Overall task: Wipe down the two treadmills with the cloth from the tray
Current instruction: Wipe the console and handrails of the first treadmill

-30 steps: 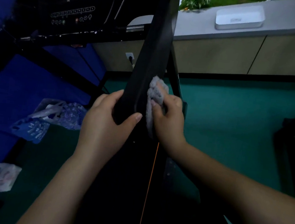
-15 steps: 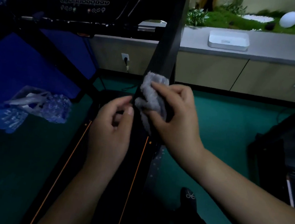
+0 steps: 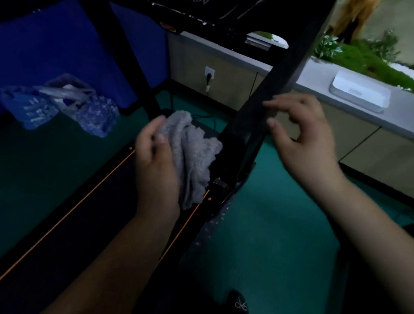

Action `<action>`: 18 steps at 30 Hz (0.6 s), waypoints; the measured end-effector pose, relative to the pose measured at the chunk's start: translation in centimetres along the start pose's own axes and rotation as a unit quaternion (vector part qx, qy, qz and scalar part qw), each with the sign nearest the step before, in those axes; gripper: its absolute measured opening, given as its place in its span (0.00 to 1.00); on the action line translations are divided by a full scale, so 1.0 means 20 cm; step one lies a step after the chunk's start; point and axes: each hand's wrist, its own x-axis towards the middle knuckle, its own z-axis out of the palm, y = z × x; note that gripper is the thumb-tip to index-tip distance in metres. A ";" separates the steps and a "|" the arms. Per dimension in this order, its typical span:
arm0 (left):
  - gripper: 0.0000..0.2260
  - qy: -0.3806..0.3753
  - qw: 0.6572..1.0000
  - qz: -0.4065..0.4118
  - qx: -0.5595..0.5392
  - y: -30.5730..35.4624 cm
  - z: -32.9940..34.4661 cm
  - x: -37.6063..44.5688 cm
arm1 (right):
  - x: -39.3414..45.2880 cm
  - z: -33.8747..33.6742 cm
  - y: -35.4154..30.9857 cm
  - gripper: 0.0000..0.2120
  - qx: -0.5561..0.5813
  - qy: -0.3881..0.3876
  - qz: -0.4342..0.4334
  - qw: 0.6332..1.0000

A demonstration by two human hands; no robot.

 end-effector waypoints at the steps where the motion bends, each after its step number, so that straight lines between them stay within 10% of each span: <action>1: 0.12 -0.009 1.000 0.001 0.006 -0.03 0.05 -0.02 | 0.05 0.00 0.04 0.11 -0.024 -0.022 -0.014 0.999; 18: 0.17 0.144 0.901 0.258 0.317 -0.21 0.36 -0.14 | 0.23 0.09 0.21 0.13 0.020 -0.122 -0.184 0.975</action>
